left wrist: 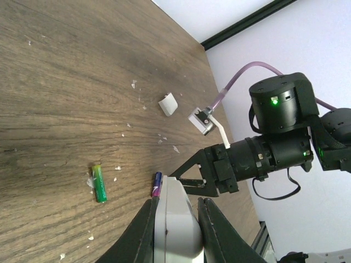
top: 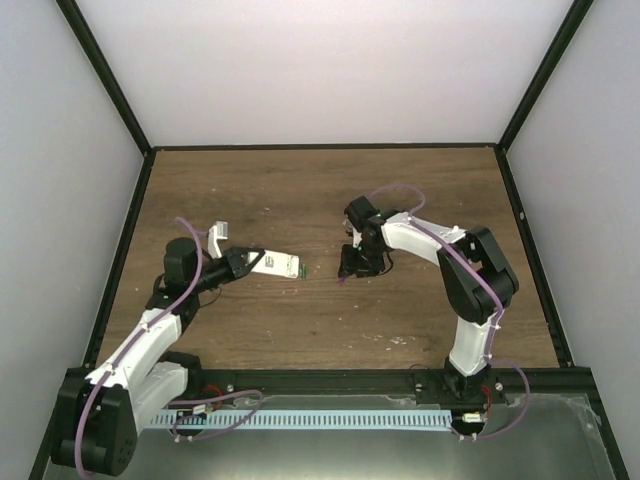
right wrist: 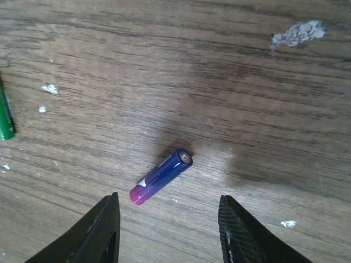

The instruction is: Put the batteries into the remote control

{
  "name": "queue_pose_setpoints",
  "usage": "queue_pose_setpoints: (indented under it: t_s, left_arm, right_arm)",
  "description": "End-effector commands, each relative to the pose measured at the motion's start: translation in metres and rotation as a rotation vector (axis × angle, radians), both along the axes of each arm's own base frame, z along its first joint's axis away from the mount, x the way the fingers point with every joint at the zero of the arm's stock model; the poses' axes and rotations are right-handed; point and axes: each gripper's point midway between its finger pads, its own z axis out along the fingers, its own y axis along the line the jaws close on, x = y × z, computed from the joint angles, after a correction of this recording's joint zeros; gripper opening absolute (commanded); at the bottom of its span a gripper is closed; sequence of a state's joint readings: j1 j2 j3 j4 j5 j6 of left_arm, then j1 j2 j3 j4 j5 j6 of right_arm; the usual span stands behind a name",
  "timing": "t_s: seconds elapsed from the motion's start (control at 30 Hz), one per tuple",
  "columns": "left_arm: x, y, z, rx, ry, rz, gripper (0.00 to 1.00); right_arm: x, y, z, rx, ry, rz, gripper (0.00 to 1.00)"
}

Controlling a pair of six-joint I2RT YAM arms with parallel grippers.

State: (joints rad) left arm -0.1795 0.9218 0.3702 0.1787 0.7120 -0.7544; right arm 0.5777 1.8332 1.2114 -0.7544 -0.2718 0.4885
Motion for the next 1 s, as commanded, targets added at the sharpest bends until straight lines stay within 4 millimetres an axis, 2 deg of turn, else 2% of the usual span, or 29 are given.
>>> queue_pose_setpoints:
  t_s: [0.0,0.27,0.6,0.97]
  left_arm:
    - [-0.001,-0.002,0.01,-0.005,-0.047,-0.017,0.0]
    - [-0.001,-0.002,0.006,-0.003,-0.039,-0.018,0.0]
    - [0.001,-0.003,0.006,-0.012,-0.04,-0.017,0.0]
    - [0.006,-0.005,0.012,-0.009,-0.054,-0.023,0.0]
  right_arm:
    - [0.004,0.007,0.003,-0.01,-0.002,0.01,0.41]
    - [0.003,0.013,-0.008,-0.026,0.01,0.035,0.39]
    - [0.009,0.008,-0.015,-0.098,-0.015,0.061,0.34]
    - [0.015,0.014,-0.015,-0.102,-0.036,0.107,0.22]
